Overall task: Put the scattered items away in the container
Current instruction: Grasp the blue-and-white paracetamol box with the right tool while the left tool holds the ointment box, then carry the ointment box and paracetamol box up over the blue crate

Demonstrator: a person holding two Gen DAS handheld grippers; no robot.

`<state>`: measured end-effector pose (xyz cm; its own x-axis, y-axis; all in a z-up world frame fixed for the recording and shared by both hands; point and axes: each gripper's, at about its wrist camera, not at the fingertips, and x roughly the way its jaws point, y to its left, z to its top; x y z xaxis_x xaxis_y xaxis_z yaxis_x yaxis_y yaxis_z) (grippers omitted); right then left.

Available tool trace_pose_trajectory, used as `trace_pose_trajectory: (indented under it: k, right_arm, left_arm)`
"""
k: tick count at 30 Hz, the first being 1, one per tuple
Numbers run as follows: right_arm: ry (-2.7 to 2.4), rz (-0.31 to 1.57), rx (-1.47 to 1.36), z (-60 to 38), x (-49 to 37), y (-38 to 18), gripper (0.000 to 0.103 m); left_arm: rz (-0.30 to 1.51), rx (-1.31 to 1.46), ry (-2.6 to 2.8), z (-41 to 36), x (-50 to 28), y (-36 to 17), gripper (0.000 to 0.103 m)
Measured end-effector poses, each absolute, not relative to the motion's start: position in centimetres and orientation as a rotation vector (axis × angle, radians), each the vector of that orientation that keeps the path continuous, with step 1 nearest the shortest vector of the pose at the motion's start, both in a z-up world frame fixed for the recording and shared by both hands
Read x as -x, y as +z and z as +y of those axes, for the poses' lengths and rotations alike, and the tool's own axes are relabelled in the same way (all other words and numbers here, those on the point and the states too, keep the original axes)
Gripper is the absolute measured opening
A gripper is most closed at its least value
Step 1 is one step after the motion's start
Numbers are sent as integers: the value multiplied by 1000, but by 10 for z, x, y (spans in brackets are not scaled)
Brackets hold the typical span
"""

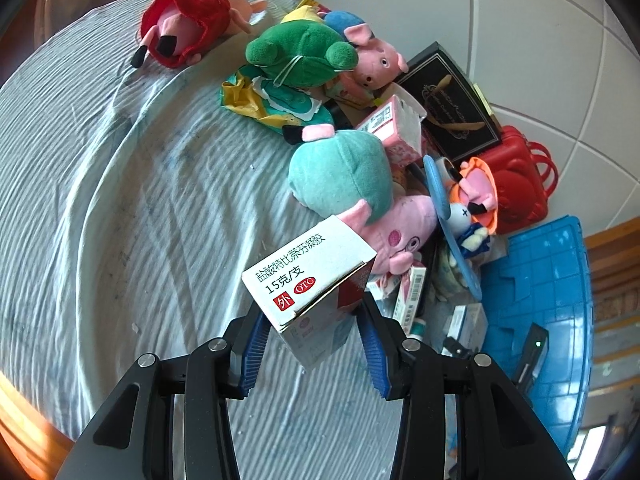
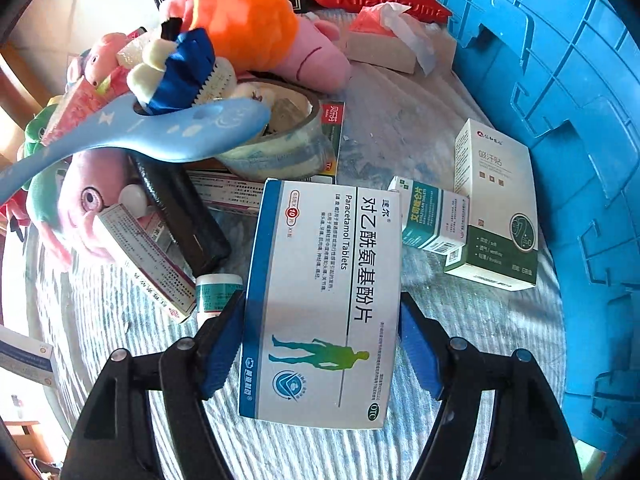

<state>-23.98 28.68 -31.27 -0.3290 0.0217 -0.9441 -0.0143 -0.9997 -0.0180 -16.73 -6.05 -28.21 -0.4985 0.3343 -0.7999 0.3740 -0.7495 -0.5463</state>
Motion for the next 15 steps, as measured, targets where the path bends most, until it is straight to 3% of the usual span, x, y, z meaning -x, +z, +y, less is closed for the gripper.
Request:
trace_pose_trajectory:
  k: [15]
  right_arm:
    - [2781, -106, 1694, 290, 218, -226, 72]
  left_arm:
    - [1087, -1430, -2537, -63, 151, -228, 42]
